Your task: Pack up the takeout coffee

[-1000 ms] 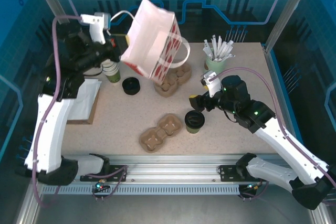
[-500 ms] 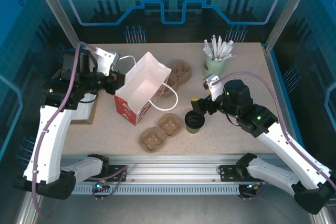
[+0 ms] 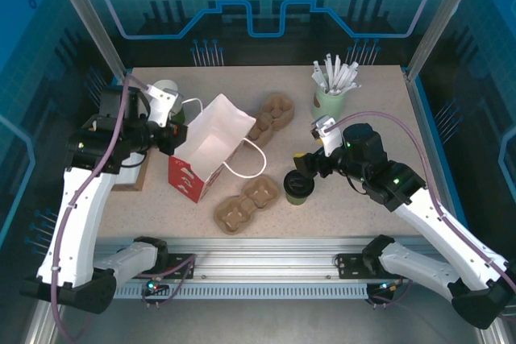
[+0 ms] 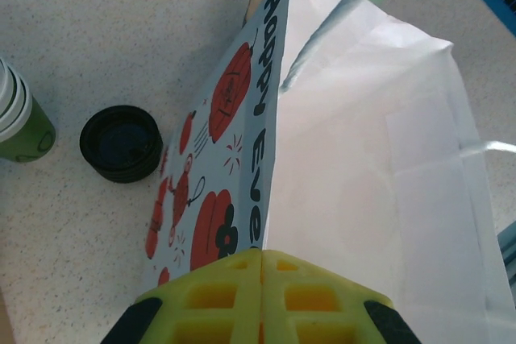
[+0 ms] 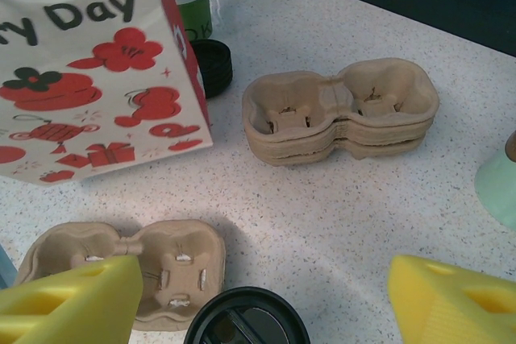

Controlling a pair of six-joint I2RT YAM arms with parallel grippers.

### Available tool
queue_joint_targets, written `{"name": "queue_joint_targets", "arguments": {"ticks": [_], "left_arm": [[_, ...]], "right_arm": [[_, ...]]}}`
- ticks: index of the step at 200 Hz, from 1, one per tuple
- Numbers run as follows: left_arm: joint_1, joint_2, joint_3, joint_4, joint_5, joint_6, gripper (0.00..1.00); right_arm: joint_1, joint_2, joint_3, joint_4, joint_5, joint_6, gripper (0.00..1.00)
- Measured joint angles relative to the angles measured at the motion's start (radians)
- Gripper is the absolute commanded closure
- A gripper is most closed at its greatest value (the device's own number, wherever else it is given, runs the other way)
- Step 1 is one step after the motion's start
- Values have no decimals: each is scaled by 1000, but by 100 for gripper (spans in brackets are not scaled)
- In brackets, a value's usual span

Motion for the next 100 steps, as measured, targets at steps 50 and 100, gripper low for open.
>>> {"name": "queue_joint_targets", "arguments": {"ticks": [50,100], "left_arm": [[0,25,-21,-12,-13,37,100],[0,110,-25,3,53,54,100]], "right_arm": [[0,5,0,-2,0,0,19],[0,6,0,-6,1,0,19]]}}
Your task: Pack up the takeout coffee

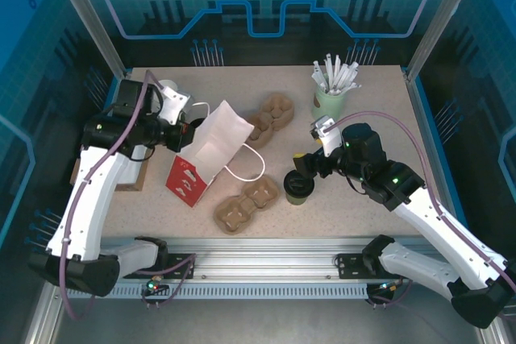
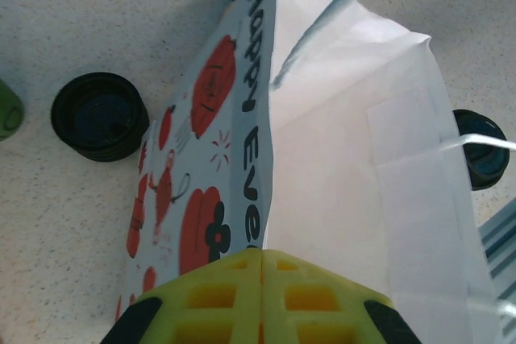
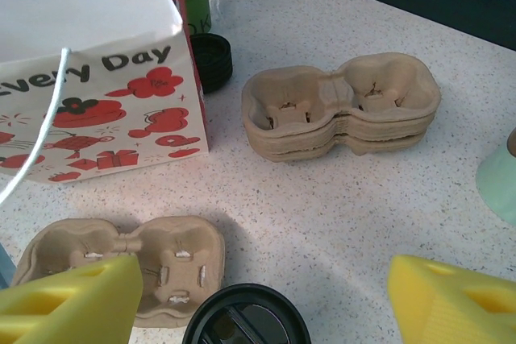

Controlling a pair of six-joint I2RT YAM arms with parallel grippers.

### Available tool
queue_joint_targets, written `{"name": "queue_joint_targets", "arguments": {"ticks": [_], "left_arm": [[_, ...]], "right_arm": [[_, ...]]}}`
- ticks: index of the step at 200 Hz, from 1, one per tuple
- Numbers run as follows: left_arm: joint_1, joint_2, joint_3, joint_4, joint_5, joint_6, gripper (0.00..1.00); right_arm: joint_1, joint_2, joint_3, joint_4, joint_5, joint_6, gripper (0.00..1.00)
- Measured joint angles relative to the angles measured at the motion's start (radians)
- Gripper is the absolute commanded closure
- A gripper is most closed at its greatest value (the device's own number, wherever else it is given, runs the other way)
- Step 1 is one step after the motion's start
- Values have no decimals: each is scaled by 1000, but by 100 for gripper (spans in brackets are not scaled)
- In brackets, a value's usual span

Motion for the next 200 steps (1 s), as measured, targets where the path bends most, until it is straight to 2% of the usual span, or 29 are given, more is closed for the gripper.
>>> {"name": "queue_joint_targets", "arguments": {"ticks": [83,117,200], "left_arm": [[0,101,10,101,145,-13,100],[0,183,47,139,153,-26,100],[10,275,77,275,178,-113,100]], "right_arm": [[0,6,0,0,3,0,19],[0,18,0,0,2,0,19],[0,19,0,0,3,0,19]]}}
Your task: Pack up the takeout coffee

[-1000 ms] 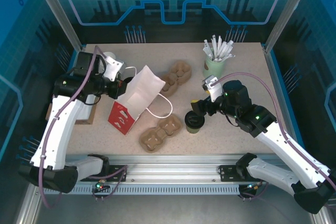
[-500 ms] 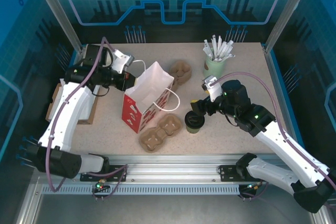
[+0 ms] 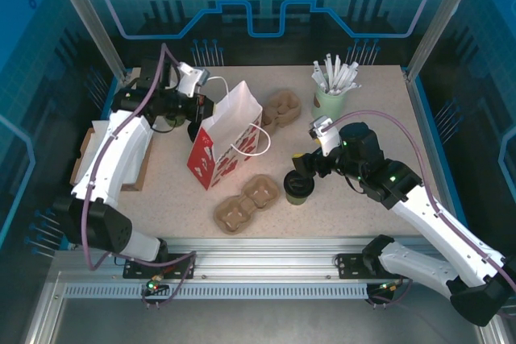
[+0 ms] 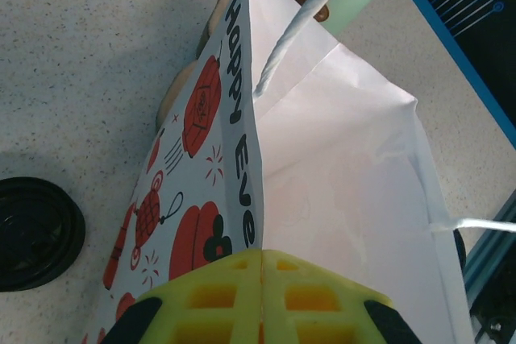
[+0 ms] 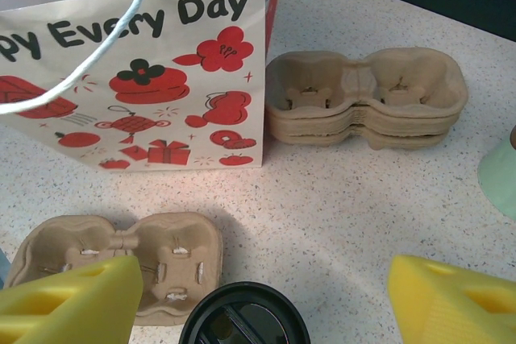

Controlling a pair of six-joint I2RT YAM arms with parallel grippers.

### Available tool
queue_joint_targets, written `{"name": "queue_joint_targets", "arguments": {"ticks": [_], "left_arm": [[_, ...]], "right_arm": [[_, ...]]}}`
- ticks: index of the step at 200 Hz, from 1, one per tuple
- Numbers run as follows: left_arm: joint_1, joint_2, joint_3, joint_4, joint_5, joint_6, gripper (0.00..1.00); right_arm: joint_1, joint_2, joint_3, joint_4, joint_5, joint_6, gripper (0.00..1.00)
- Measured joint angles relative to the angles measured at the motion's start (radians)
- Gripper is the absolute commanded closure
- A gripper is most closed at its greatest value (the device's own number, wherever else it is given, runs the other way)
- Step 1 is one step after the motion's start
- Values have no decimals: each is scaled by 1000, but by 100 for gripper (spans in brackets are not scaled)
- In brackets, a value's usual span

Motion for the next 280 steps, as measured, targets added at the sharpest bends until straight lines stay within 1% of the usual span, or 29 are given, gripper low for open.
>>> {"name": "queue_joint_targets", "arguments": {"ticks": [62,99,109,115,120,141,165,198,213,223,233,259,280], "left_arm": [[1,141,112,39,54,-32,100],[20,167,118,40,77,-56,99],[34,167,118,40,81,-59,96],[43,167,118,40,82,-61,86],[52,167,118,39,82,-64,81],[77,167,118,37,83,-77,68],[87,167,120,28,82,-80,57],[98,160,130,0,66,-84,49],[114,135,130,-17,33,-85,45],[128,108,129,-26,3,-96,36],[140,66,122,-29,-30,-101,33],[156,-113,47,-24,-95,-129,33],[122,-296,-61,-13,-107,-137,32]], "right_arm": [[0,1,0,-3,0,0,19],[0,1,0,-8,1,0,19],[0,2,0,-8,1,0,19],[0,3,0,-8,1,0,19],[0,6,0,-7,0,0,19],[0,22,0,-7,0,0,19],[0,37,0,-8,0,0,19],[0,38,2,-8,0,0,19],[1,38,2,-7,0,0,19],[2,38,2,-7,-1,1,19],[6,39,2,-7,0,1,19],[20,44,7,-6,-1,1,19],[34,62,18,-2,-2,1,19]]}}
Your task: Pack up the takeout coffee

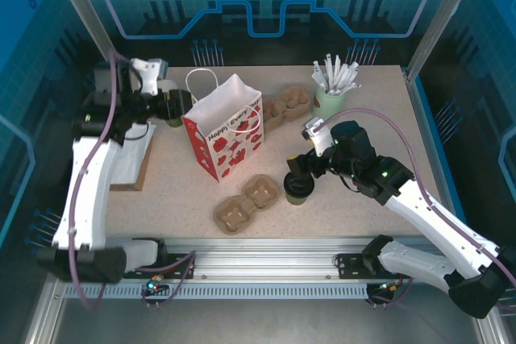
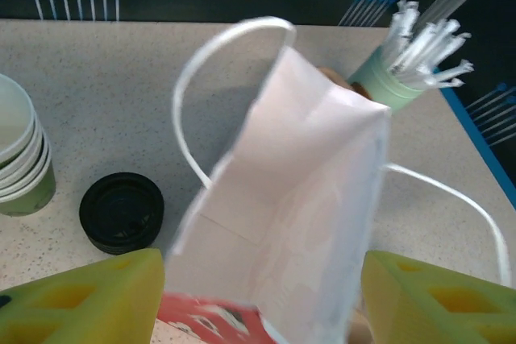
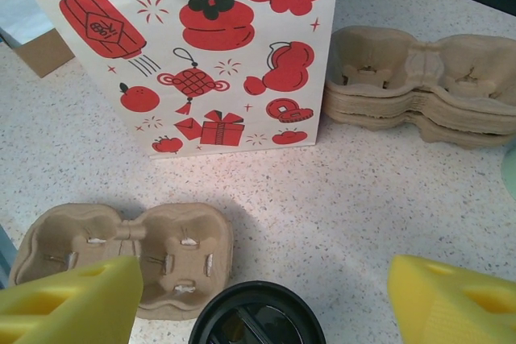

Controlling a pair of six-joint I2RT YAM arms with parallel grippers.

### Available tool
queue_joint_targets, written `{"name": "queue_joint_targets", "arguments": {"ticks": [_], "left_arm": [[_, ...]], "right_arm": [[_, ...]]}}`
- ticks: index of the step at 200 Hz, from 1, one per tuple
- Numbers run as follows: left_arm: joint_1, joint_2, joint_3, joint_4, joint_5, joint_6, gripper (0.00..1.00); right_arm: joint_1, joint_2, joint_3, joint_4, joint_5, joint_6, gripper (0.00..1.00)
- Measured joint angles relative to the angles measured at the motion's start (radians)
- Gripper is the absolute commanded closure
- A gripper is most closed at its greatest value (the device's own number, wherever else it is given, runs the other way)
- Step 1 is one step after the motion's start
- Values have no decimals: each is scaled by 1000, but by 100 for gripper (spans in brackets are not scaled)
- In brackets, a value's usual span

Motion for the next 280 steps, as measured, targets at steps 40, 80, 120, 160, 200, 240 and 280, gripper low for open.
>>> {"name": "queue_joint_targets", "arguments": {"ticks": [40,80,120,160,200,240,280], "left_arm": [[-250,-235,-217,-19,-26,3,34],[-579,-219,-393,-22,-158,1,34],[-725,-73,-524,31,-287,-26,34],[-787,71,-544,67,-350,-41,35],[-822,185,-544,76,-377,-71,41],[-839,271,-526,76,-386,-80,44],[-842,311,-488,76,-393,-87,48]], "right_arm": [[3,17,3,5,-2,0,18],[4,29,2,0,-38,3,16],[5,29,-9,-36,-113,4,16],[5,20,-18,-67,-135,7,15],[5,-18,-26,-80,-117,7,14],[5,-21,-26,-84,-96,7,14],[5,-21,-27,-84,-89,7,14]]}}
